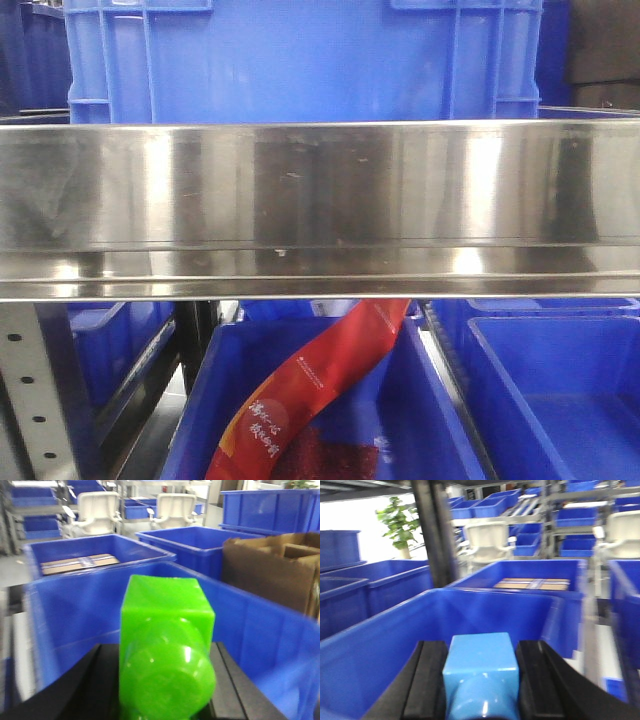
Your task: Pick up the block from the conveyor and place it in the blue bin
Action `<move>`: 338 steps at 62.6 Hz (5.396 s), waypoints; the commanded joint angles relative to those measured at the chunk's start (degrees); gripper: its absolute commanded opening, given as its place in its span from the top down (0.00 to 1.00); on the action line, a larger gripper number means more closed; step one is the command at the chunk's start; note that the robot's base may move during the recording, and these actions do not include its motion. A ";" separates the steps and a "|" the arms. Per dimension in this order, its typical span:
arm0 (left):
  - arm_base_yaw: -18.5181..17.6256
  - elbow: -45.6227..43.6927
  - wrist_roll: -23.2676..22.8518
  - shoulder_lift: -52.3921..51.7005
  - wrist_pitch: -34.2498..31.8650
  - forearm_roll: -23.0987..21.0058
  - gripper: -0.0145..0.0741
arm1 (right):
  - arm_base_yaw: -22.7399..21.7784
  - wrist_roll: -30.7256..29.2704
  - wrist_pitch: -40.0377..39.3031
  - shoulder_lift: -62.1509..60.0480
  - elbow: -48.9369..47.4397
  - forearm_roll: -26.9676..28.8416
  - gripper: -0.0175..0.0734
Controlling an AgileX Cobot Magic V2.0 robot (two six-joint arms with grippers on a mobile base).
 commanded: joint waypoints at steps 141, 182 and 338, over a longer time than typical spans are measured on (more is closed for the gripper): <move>6.87 47.91 0.08 -42.39 -3.24 -0.52 0.96 | -1.22 -0.36 1.60 -33.12 36.99 -3.99 0.99; 6.87 48.67 0.08 -55.72 -3.75 -0.52 0.96 | -1.22 -0.36 1.49 -38.48 37.40 -3.99 0.99; 13.85 53.94 -15.51 -58.88 -4.14 14.88 0.96 | -18.41 4.00 -7.39 -61.79 62.24 -12.24 0.99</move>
